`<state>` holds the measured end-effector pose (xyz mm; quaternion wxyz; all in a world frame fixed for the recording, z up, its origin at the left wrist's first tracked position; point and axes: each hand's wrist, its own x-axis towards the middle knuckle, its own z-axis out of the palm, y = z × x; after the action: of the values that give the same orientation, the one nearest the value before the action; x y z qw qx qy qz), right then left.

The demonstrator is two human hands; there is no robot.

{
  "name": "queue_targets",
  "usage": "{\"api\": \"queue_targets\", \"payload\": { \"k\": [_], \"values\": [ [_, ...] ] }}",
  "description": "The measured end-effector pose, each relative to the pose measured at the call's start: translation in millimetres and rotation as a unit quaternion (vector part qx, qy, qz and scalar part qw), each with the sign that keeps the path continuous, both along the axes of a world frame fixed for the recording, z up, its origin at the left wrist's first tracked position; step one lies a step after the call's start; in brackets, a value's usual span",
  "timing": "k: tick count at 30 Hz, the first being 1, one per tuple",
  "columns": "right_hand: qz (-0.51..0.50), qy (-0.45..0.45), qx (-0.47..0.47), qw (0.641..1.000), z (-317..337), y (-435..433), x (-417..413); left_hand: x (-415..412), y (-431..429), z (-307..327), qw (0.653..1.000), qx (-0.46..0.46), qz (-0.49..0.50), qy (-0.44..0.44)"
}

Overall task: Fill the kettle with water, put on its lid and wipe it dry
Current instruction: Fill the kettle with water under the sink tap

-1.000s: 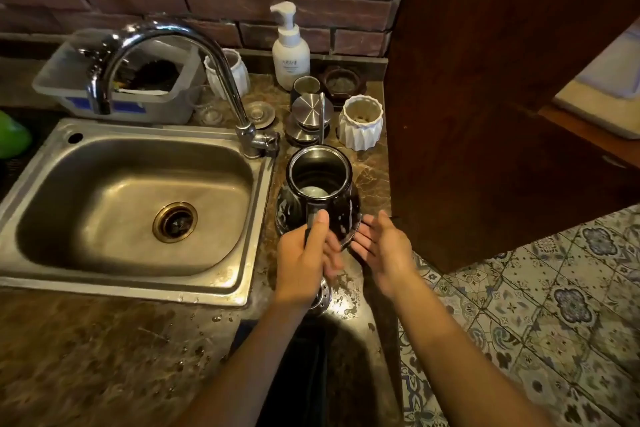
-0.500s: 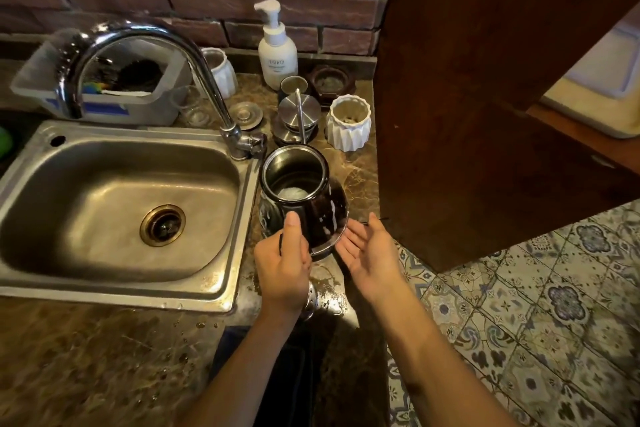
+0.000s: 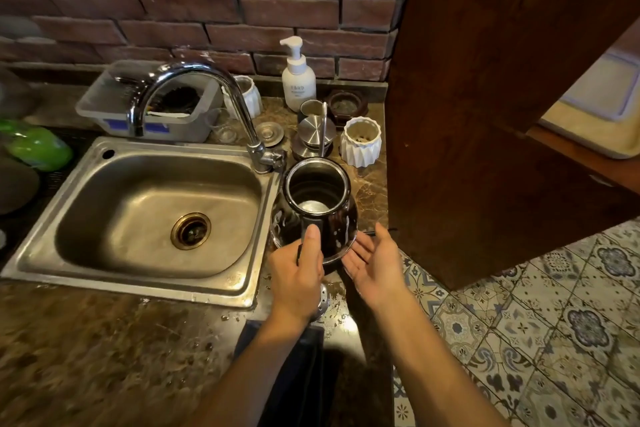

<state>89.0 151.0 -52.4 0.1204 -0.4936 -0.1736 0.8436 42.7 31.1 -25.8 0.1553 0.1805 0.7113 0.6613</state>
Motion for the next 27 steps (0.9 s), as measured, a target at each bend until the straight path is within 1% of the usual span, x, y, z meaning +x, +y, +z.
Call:
{"api": "queue_targets", "payload": {
  "k": [5,12,18,27],
  "values": [
    [-0.021,0.007,-0.007,1.000,11,-11,9,9,-8,15,1.000,0.015,0.003,0.004],
    [-0.037,0.006,0.001,0.999,35,-31,22,20,-28,29,1.000,0.011,0.000,0.010],
    [-0.035,0.006,0.008,0.999,52,-55,31,26,-49,42,1.000,0.022,-0.001,-0.003],
    [-0.023,0.018,0.023,0.999,68,-101,26,24,-97,58,0.999,0.038,-0.002,0.006]
  ]
}}
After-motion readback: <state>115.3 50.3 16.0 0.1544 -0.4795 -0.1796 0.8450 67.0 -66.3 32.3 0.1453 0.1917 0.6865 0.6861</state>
